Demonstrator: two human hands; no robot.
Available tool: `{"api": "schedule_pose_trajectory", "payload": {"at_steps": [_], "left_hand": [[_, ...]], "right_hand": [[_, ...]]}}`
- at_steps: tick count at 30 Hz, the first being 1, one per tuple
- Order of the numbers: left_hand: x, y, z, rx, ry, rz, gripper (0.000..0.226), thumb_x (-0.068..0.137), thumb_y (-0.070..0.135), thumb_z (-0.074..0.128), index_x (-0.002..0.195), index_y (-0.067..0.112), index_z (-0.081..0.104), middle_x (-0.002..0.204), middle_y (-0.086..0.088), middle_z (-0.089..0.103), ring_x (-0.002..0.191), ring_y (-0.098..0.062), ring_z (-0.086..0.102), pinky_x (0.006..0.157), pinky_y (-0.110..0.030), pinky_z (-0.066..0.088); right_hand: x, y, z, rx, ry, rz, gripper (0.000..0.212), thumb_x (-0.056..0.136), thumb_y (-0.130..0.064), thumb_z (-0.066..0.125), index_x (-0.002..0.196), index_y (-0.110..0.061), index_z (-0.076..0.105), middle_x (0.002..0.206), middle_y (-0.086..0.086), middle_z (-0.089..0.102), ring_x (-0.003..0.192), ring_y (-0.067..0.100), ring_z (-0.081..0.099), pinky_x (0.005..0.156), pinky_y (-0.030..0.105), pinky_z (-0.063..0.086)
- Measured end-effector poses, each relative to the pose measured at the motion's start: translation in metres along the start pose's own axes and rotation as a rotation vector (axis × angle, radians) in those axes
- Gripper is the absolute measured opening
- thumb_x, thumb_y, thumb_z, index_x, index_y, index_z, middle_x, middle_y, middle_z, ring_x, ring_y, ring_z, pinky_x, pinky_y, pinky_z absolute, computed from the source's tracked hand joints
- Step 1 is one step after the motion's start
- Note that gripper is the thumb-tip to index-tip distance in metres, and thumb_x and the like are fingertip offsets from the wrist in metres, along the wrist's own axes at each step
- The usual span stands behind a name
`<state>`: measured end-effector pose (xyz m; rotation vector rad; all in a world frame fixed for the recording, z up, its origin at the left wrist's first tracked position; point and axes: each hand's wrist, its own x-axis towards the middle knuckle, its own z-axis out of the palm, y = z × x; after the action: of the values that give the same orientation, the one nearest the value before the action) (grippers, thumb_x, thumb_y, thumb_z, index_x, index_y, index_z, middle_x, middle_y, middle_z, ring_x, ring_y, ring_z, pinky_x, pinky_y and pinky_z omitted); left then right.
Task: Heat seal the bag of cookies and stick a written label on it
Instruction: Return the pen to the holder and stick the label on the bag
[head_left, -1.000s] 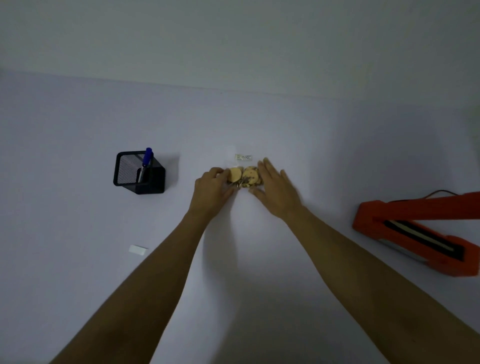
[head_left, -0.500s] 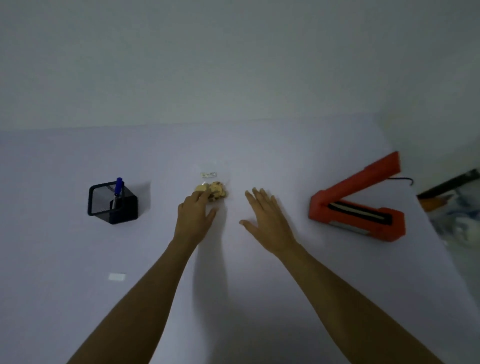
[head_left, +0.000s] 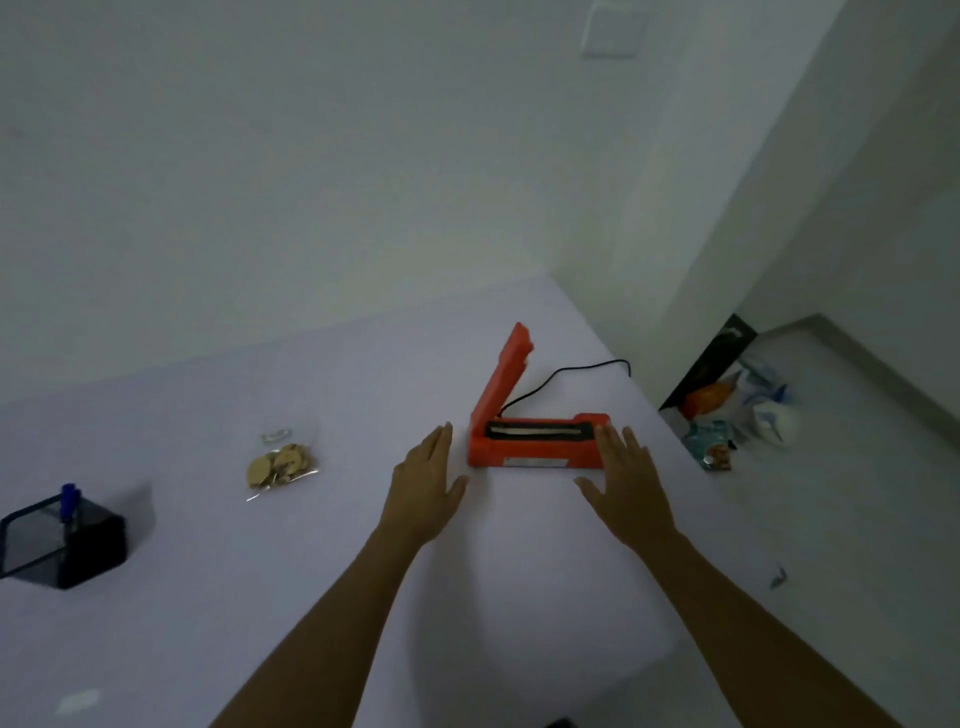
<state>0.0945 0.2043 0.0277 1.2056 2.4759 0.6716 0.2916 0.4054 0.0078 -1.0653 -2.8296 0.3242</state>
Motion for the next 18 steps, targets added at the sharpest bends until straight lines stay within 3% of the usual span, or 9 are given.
{"api": "schedule_pose_trajectory", "payload": {"at_steps": [5,12,16,18], "left_hand": [[0.020,0.029,0.020,-0.017,-0.039,-0.027,0.078,0.092,0.032,0.054,0.152,0.016,0.006,0.158,-0.006,0.019,0.141,-0.025,0.027,0.112,-0.040,0.030],[0.028,0.040,0.038,-0.127,0.011,-0.091,0.085,0.089,0.022,0.058,0.152,0.017,0.001,0.154,-0.007,0.029,0.136,-0.027,0.036,0.111,-0.041,0.036],[0.031,0.046,0.045,-0.074,0.025,-0.102,0.083,0.091,0.025,0.056,0.152,0.020,0.000,0.158,-0.005,0.019,0.137,-0.027,0.032,0.109,-0.039,0.035],[0.032,0.048,0.049,-0.045,0.027,-0.095,0.082,0.092,0.025,0.056,0.152,0.024,0.000,0.159,-0.003,0.013,0.137,-0.027,0.031,0.107,-0.038,0.037]], "right_hand": [[0.025,0.035,0.002,-0.066,-0.163,-0.007,0.076,0.096,-0.033,0.049,0.151,-0.007,0.004,0.161,0.010,0.006,0.148,0.032,0.002,0.118,0.048,0.010],[0.040,0.059,0.015,-0.031,-0.238,-0.089,0.073,0.097,-0.029,0.044,0.151,-0.008,0.000,0.162,0.007,0.003,0.148,0.028,-0.003,0.119,0.044,0.004],[0.038,0.066,0.020,0.066,-0.244,-0.129,0.076,0.094,-0.020,0.050,0.151,-0.009,0.001,0.161,0.007,0.002,0.148,0.027,-0.003,0.121,0.045,0.012],[0.039,0.071,0.021,0.070,-0.237,-0.164,0.076,0.093,-0.018,0.050,0.151,-0.010,0.000,0.161,0.005,0.002,0.148,0.024,-0.005,0.121,0.041,0.008]]}}
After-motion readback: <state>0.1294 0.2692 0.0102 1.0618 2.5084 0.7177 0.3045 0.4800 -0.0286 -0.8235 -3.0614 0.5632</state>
